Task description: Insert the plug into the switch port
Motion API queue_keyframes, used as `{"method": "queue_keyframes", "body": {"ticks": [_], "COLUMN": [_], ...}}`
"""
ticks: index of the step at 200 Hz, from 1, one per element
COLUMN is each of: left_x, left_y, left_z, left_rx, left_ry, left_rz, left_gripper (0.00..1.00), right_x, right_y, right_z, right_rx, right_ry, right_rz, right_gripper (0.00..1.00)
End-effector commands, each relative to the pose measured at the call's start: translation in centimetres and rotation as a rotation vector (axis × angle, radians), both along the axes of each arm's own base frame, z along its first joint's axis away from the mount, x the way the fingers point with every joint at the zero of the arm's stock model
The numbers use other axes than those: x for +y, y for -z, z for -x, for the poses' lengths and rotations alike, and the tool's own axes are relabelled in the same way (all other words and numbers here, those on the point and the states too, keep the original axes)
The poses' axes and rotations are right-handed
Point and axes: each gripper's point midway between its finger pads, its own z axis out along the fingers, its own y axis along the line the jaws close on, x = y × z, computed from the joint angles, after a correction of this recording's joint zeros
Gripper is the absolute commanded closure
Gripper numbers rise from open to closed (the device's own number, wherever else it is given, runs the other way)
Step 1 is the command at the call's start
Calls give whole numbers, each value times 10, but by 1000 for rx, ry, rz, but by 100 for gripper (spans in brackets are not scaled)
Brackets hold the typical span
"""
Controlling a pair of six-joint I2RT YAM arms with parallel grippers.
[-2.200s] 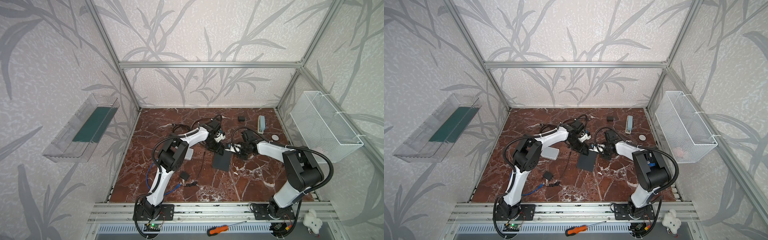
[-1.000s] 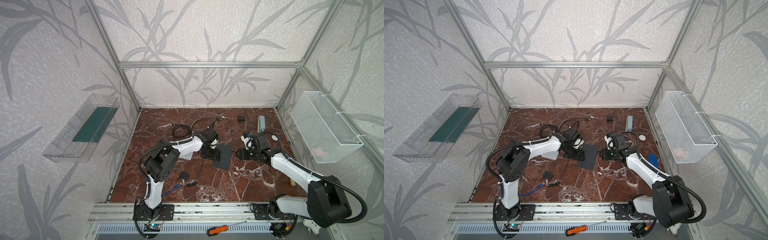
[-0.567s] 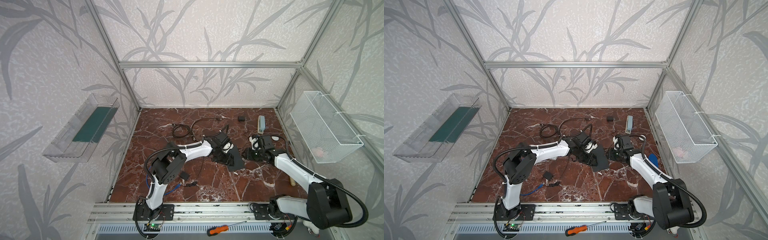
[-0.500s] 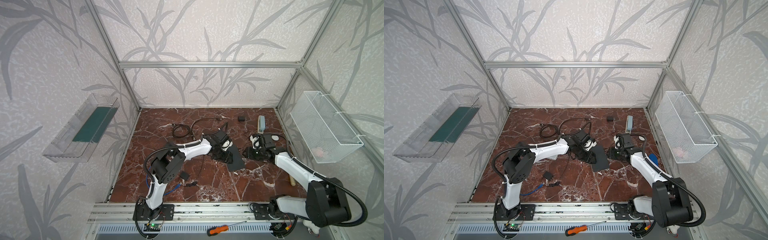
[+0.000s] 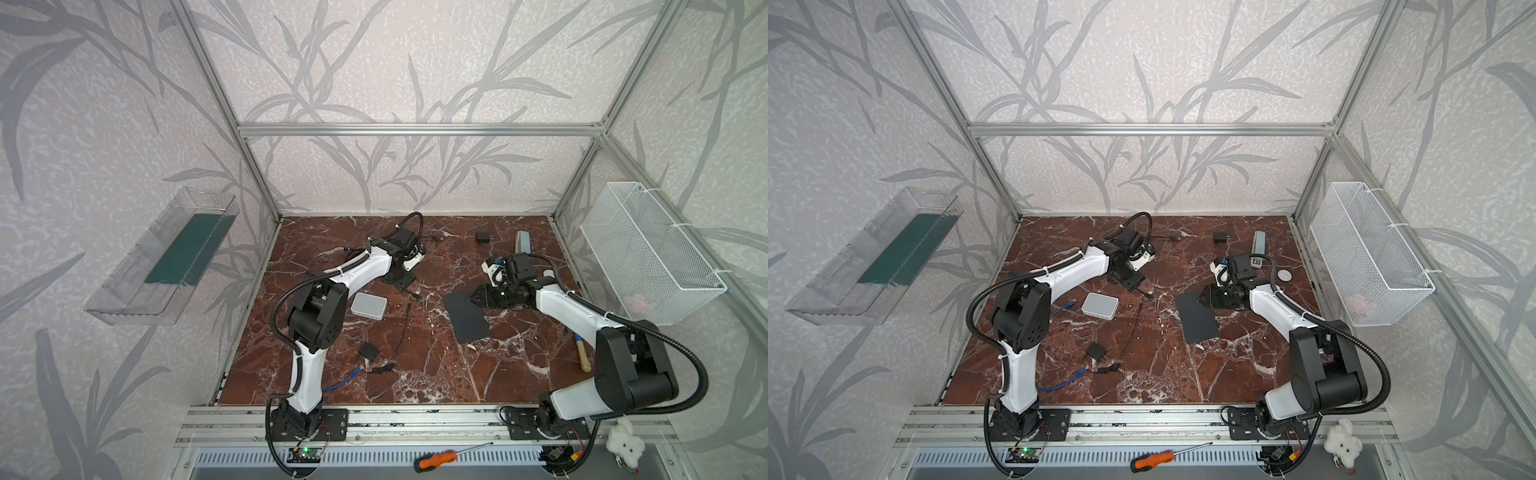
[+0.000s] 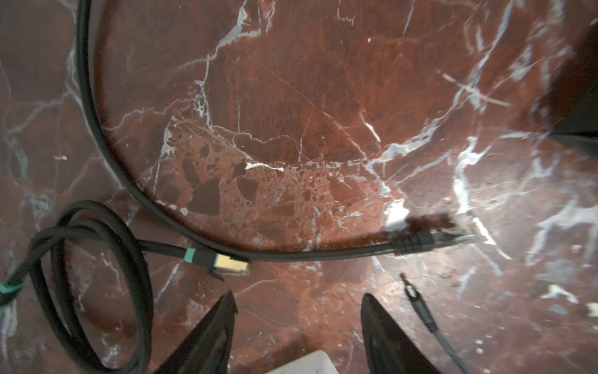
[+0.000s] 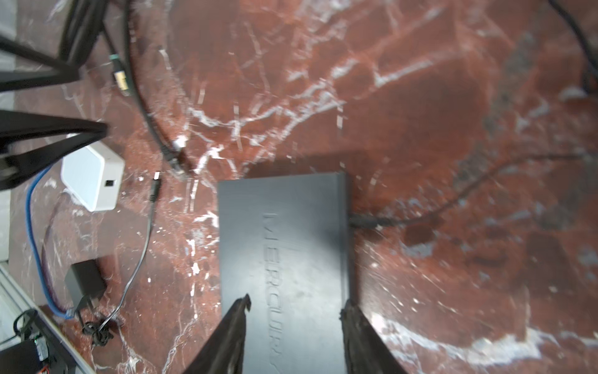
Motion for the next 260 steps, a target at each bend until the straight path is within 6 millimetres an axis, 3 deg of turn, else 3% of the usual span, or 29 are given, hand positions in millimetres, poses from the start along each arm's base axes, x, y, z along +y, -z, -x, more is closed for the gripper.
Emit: {"method": "queue_keyframes", "body": {"ticks": [1, 47, 92, 135, 164, 192, 222, 260], "left_x": [1, -21, -24, -31, -44, -57, -69, -84], "left_y": [14, 36, 48, 40, 51, 59, 63, 51], "left_z": [-6, 12, 42, 56, 57, 65, 73, 63], "left_rx": [-1, 149, 295, 321, 320, 353, 363, 334], "left_ry": [197, 335, 360, 365, 380, 400, 422, 430], "left_rz": [-118, -49, -28, 18, 32, 49, 81, 157], "left_gripper": [36, 35, 37, 40, 42, 60, 71, 86], "right_x": [5, -1, -13, -14, -11, -8, -2, 14], "right_y": [-10, -11, -4, -12, -17, -22, -20, -15], "right_z": [1, 20, 34, 31, 24, 20, 22, 21], "right_rx": [-31, -28, -13, -31, -25, -26, -15, -5], "right_ry": [-38, -25, -6, -10, -23, -22, -23, -45], "right_rz": [-7, -3, 49, 58, 55, 44, 6, -72], "right_gripper": [52, 51, 51, 51, 51, 52, 53, 54]}}
